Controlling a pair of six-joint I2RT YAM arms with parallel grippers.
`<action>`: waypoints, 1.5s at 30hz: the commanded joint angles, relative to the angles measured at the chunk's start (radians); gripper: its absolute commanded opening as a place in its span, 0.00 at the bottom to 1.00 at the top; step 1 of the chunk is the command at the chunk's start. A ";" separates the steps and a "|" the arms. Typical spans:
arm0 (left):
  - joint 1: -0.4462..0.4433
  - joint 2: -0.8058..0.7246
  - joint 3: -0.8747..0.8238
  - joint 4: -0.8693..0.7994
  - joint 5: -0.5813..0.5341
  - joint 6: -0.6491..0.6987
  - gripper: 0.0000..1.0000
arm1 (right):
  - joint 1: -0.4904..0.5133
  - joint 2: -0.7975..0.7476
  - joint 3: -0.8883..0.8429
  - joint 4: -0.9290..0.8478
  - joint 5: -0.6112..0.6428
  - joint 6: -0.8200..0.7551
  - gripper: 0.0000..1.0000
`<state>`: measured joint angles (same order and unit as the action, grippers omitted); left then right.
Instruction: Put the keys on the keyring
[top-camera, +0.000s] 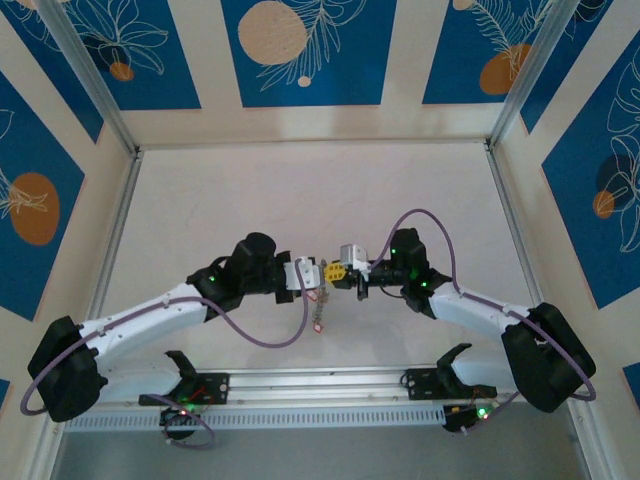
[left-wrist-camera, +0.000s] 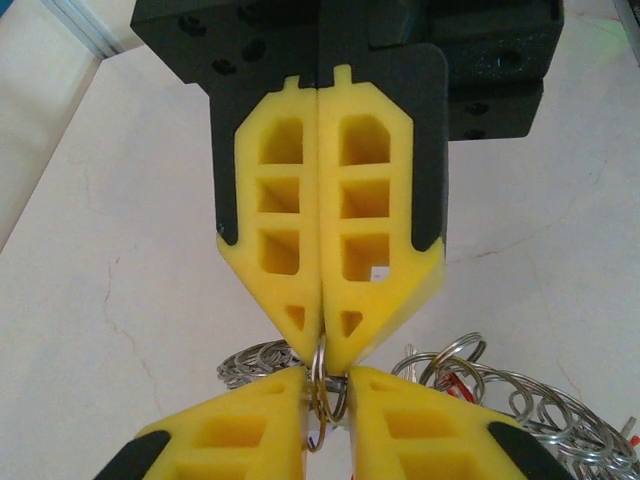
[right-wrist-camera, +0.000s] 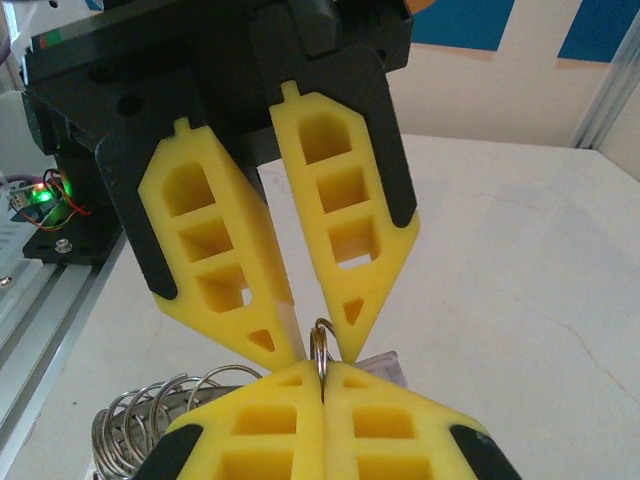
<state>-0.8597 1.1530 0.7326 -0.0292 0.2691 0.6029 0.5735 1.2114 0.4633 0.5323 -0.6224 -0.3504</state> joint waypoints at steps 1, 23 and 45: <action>0.000 0.005 -0.027 0.042 0.044 -0.009 0.14 | -0.006 -0.028 -0.015 0.083 -0.027 0.023 0.00; -0.005 0.143 0.265 -0.418 -0.040 0.135 0.00 | 0.018 -0.019 0.047 -0.193 0.086 -0.127 0.15; 0.017 0.048 0.085 -0.185 0.020 0.032 0.16 | -0.023 0.006 -0.020 0.083 -0.009 0.060 0.00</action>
<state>-0.8581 1.2362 0.8677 -0.3080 0.2169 0.6922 0.5659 1.2400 0.4660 0.4629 -0.5858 -0.3607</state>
